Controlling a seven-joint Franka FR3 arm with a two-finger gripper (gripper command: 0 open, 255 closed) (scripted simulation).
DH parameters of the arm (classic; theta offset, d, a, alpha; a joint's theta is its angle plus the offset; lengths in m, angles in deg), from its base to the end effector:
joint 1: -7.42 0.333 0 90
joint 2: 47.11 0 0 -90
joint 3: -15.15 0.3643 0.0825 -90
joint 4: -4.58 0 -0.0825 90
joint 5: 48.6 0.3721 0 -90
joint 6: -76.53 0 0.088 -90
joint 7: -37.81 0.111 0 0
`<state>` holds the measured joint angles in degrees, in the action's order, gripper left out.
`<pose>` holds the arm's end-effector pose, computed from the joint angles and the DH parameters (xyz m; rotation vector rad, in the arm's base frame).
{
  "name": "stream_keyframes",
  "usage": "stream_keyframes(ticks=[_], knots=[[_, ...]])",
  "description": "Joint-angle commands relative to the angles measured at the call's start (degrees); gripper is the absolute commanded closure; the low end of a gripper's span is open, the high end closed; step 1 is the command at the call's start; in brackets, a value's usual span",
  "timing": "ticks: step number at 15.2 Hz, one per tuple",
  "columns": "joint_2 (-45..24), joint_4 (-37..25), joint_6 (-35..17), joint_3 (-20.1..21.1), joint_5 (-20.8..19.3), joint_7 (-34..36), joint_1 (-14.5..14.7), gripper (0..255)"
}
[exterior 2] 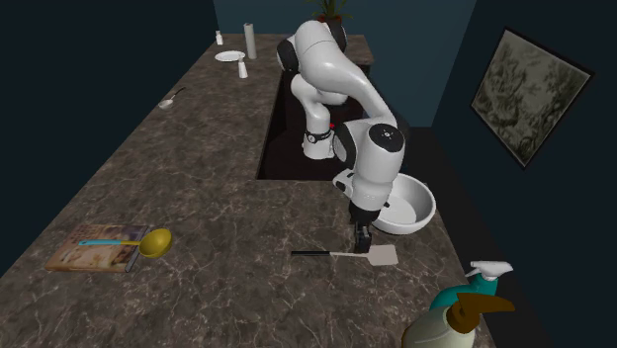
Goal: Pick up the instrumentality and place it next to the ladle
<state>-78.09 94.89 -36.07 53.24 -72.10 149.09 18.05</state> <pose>0.5289 0.4405 0.4167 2.7319 -1.4788 0.0713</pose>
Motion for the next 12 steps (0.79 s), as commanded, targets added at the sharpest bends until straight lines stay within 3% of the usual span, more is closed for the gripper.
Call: stream_keyframes(ticks=[1,12], knots=[[-4.79,-6.94,2.16,-1.67,-1.8,2.11,3.15,0],[-6.87,-4.28,-2.27,-2.77,-3.26,3.06,3.2,0]])
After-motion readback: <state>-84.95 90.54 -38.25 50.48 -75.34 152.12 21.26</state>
